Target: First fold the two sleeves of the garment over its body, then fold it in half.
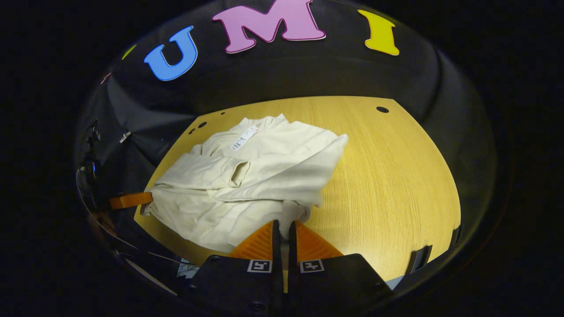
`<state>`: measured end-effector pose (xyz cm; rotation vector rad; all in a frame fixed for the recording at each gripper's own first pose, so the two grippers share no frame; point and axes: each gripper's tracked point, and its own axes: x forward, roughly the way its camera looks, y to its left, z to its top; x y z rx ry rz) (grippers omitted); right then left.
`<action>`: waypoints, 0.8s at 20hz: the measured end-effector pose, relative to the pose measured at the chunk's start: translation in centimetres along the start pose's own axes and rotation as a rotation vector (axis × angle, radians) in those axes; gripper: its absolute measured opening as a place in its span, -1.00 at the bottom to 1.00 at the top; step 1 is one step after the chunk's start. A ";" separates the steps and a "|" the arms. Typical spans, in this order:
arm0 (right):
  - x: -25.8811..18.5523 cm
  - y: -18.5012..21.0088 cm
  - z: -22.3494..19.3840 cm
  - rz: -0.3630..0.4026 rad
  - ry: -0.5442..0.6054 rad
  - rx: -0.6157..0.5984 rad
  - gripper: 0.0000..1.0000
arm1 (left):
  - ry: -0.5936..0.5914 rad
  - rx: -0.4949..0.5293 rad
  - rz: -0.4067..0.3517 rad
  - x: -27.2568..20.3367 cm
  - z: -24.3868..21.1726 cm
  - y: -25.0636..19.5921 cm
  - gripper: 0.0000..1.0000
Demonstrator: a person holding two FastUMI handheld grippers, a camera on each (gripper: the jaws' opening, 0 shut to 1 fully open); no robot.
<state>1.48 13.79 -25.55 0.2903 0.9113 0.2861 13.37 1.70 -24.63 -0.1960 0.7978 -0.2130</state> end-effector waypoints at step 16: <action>5.7 0.2 9.7 -0.003 -0.152 0.165 -0.84 | -0.076 -0.172 0.091 5.2 7.8 2.5 -0.88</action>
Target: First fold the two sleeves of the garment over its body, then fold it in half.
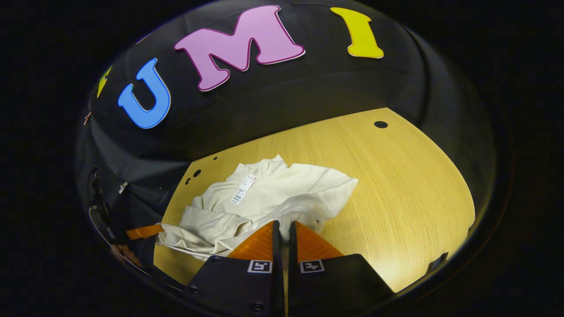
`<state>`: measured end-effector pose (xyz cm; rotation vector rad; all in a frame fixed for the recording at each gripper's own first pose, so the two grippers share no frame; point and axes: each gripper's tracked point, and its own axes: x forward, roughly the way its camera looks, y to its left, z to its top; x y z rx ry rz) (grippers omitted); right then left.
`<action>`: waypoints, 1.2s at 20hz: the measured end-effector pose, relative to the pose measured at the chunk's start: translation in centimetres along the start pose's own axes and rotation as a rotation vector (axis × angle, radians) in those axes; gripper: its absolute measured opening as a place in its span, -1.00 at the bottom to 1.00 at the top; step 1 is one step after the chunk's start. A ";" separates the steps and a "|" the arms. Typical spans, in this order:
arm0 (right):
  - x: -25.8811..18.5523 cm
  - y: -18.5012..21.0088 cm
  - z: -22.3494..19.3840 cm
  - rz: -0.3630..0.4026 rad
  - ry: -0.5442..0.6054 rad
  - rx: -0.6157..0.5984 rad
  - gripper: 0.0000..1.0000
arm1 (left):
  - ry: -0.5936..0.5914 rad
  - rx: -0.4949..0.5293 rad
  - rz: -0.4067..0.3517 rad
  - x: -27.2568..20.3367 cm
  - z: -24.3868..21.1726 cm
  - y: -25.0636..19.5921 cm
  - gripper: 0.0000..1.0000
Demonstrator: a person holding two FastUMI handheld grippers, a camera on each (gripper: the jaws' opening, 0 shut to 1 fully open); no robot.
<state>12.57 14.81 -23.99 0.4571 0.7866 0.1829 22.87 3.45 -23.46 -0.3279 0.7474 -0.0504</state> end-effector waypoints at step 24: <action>13.0 -4.0 -2.1 -0.119 0.149 -0.044 -0.80 | 0.172 0.223 0.119 15.3 0.8 -1.2 -0.88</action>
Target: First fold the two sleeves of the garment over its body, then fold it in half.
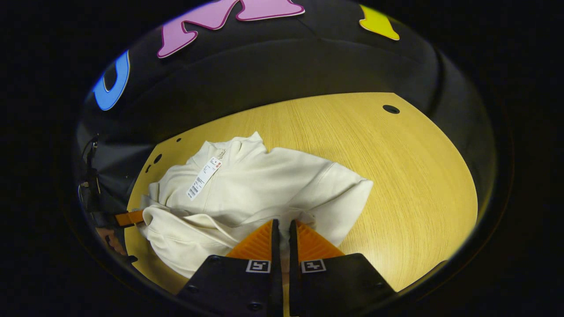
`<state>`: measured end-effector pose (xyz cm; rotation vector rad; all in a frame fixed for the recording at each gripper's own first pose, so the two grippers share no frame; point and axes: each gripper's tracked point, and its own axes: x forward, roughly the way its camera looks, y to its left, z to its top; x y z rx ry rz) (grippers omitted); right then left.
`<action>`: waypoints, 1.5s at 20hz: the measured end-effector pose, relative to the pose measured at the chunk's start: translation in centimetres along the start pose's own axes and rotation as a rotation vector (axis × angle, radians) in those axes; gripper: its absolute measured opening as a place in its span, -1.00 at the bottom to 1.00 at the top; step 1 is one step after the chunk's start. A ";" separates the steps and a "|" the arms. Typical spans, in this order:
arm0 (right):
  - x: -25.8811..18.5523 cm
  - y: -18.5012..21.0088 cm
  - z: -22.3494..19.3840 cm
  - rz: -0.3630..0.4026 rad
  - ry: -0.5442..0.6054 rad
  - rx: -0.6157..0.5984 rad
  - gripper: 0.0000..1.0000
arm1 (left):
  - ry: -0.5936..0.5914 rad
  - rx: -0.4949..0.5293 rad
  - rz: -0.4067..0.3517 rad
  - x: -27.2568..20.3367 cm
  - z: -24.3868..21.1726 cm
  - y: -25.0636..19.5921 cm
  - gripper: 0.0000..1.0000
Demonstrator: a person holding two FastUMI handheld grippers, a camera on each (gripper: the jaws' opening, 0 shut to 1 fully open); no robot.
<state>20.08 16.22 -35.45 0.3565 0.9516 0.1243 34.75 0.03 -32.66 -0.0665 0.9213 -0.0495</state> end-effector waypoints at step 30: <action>-17.3 4.3 3.2 0.146 -0.224 -0.110 0.28 | -0.336 0.033 -0.139 -19.6 0.9 -3.2 0.67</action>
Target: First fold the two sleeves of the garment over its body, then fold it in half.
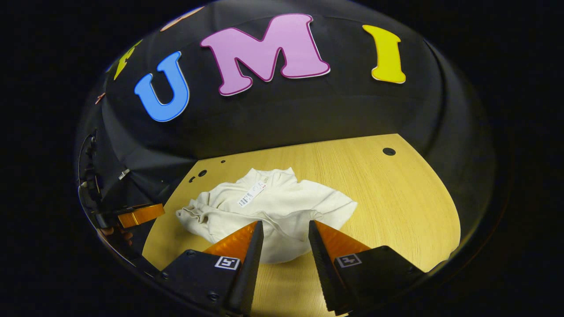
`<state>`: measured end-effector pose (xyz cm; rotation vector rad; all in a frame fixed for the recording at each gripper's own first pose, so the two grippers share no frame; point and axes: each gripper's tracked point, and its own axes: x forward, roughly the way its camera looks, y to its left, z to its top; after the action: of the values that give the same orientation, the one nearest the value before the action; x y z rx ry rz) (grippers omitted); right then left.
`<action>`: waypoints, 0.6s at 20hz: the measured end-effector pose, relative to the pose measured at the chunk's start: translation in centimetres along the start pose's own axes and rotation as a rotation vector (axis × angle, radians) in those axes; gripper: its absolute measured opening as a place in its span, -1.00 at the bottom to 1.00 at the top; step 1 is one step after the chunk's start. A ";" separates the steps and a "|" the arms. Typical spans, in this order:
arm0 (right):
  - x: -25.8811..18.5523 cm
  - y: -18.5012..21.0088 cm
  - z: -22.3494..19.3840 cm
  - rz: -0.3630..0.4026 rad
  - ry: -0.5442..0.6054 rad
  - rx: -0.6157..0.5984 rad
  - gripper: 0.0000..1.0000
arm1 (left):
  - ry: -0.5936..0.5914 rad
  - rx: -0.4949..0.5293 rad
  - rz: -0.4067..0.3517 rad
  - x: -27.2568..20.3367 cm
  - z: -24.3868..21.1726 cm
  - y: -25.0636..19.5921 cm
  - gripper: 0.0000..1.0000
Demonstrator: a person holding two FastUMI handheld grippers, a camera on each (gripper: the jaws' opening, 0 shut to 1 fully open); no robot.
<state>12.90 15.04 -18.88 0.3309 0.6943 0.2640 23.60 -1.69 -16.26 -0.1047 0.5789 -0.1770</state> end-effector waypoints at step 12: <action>-3.2 3.5 -1.4 0.024 -0.020 -0.040 0.28 | 0.004 -0.023 -0.020 -5.7 -3.2 -0.3 0.67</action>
<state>9.12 17.47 -16.71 0.3032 0.6649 0.2971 17.13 -1.02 -15.82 -0.1326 0.5841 -0.1898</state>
